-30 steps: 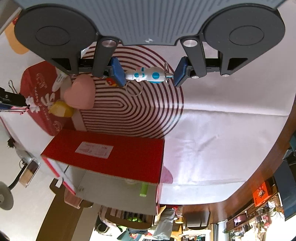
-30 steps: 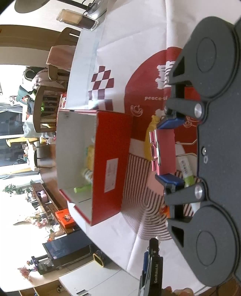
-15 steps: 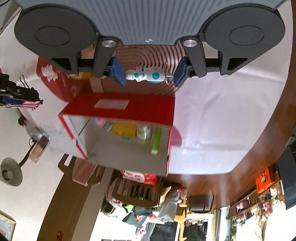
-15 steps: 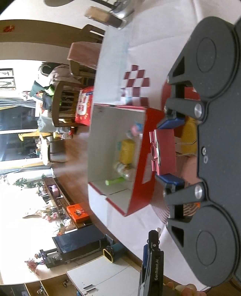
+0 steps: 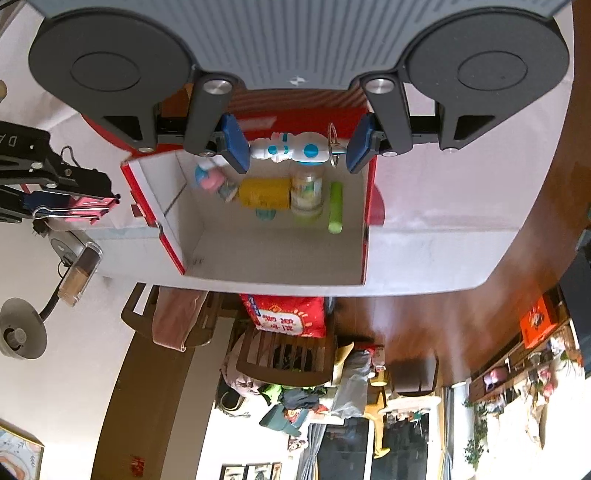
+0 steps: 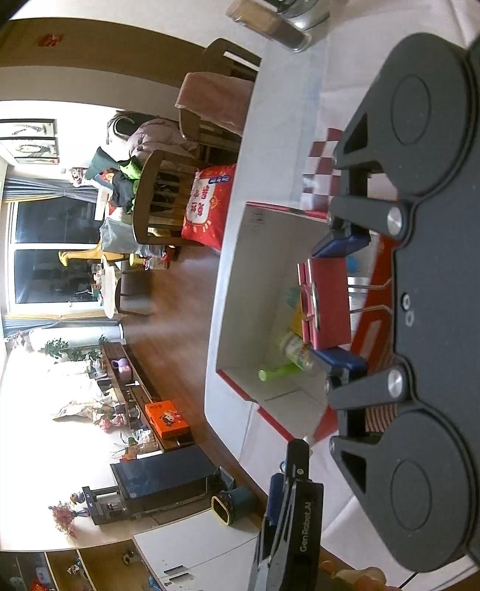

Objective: Organize rigid objects
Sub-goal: 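Carry the keychain and binder clip into the red box and open both tools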

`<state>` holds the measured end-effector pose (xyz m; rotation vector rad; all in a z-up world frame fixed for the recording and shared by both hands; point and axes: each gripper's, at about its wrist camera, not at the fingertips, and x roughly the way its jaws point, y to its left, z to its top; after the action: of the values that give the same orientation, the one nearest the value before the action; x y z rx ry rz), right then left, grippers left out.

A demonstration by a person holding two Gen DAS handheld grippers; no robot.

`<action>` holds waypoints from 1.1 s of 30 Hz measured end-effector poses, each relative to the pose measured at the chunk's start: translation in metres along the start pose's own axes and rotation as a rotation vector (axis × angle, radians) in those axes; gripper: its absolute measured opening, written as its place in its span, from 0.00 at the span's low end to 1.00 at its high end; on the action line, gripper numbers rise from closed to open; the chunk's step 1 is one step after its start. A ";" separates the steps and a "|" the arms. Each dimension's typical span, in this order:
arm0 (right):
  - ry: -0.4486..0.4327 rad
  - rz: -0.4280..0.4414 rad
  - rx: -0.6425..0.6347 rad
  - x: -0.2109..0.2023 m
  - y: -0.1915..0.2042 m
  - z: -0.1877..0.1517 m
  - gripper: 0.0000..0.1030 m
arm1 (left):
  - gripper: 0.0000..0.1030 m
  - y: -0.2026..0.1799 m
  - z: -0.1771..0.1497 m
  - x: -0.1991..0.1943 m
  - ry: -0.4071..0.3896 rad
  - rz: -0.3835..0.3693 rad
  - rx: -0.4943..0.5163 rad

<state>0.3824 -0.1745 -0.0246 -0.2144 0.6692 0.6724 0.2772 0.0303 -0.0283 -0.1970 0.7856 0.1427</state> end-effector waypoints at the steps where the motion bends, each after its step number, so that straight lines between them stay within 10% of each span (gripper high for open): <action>1: 0.002 0.002 -0.001 0.005 -0.002 0.003 0.49 | 0.56 -0.002 0.005 0.005 0.000 -0.002 0.005; 33: 0.319 0.000 -0.001 0.186 -0.035 0.024 0.49 | 0.56 -0.039 0.022 0.164 0.243 0.064 0.052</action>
<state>0.5255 -0.0980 -0.1254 -0.3271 0.9740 0.6443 0.4148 0.0060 -0.1253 -0.1416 1.0370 0.1604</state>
